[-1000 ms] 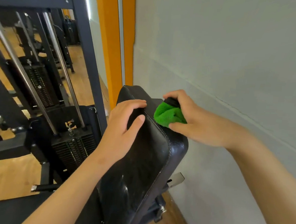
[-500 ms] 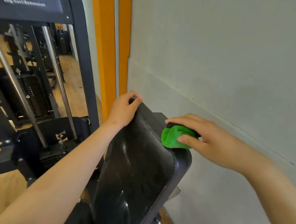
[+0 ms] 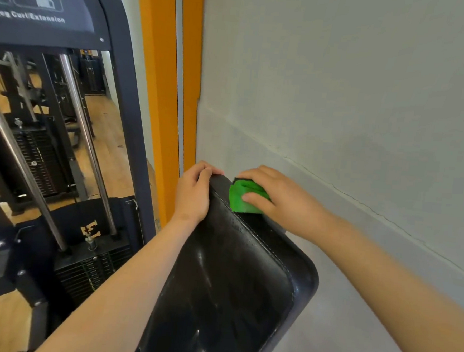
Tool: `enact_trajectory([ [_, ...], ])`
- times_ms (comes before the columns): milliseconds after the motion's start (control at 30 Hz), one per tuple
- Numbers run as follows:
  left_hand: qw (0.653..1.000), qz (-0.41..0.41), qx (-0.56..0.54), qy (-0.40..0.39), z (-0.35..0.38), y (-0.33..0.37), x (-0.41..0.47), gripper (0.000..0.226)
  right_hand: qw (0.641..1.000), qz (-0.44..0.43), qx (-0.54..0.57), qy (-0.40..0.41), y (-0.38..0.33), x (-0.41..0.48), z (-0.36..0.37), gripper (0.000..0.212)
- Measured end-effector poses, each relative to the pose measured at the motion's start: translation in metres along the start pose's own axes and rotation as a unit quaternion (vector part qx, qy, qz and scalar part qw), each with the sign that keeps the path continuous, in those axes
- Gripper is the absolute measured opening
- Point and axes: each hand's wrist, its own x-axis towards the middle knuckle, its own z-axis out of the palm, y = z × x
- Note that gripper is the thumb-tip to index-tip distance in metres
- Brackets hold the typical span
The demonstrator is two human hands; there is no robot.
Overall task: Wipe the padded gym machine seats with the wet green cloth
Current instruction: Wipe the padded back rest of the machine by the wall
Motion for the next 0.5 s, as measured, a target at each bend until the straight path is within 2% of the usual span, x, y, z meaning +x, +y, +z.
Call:
enact_trajectory([
  [200,1.000,-0.007,-0.004,-0.005,0.001,0.000,0.001,0.038,0.999,0.032,0.040,-0.004,0.001,0.020,0.001,0.035],
  [500,1.000,0.007,0.006,-0.007,0.004,0.003,-0.009,0.031,0.990,0.027,0.136,-0.005,-0.010,-0.080,-0.028,0.031],
])
